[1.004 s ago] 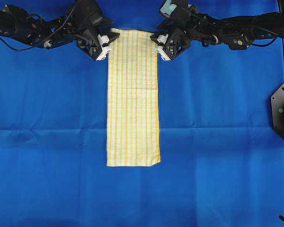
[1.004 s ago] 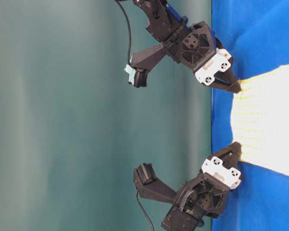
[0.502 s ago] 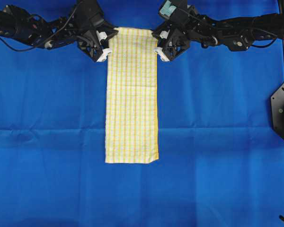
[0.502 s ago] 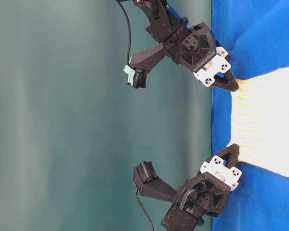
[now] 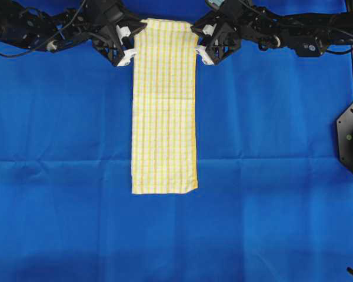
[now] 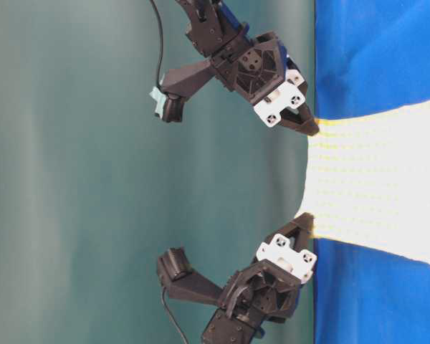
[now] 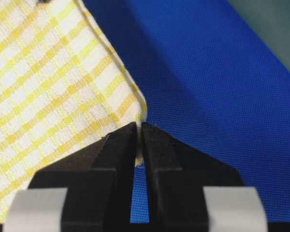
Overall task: Fold the yellow towel.
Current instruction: 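Fold the top end down toward the bottom end with both grippers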
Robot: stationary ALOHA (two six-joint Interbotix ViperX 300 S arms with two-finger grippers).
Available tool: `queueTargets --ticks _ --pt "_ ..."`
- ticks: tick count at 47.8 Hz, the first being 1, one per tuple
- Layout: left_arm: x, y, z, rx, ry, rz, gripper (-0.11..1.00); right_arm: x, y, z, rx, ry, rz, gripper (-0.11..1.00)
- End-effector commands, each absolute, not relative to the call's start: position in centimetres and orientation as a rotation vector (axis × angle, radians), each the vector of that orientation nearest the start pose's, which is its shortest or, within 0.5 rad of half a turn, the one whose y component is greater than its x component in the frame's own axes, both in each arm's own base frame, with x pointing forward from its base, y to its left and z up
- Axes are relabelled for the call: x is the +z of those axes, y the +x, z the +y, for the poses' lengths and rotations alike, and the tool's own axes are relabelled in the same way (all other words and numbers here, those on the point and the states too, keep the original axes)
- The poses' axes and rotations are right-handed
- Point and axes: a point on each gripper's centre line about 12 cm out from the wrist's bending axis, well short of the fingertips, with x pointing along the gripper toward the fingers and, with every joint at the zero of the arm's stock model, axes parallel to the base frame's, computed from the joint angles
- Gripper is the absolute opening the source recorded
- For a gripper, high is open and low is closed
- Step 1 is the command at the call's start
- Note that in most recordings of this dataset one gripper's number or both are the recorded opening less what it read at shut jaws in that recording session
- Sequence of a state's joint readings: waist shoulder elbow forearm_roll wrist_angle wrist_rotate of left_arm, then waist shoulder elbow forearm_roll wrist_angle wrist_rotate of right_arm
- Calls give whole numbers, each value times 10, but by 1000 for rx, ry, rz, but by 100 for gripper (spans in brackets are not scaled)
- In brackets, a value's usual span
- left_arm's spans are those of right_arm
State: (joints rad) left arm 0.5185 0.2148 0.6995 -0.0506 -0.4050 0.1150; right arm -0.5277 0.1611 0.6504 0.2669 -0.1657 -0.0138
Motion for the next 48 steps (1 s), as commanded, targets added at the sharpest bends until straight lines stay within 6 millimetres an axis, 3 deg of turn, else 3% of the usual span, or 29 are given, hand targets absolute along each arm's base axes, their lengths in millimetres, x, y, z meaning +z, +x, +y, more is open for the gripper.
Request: queueTargets --ticks 1,8,13,29,48 --pt "127 354 206 515 -54 486 5 142 350 -212 -631 384 523 4" --pt "128 354 197 497 -62 495 5 148 349 -205 -619 380 514 4" --pt "139 356 176 450 -48 480 5 157 347 -190 -588 371 503 4" --pt "162 353 94 258 2 437 5 179 338 -107 -416 357 472 4" --pt "155 352 3 24 -7 447 5 174 335 -20 -215 368 499 4"
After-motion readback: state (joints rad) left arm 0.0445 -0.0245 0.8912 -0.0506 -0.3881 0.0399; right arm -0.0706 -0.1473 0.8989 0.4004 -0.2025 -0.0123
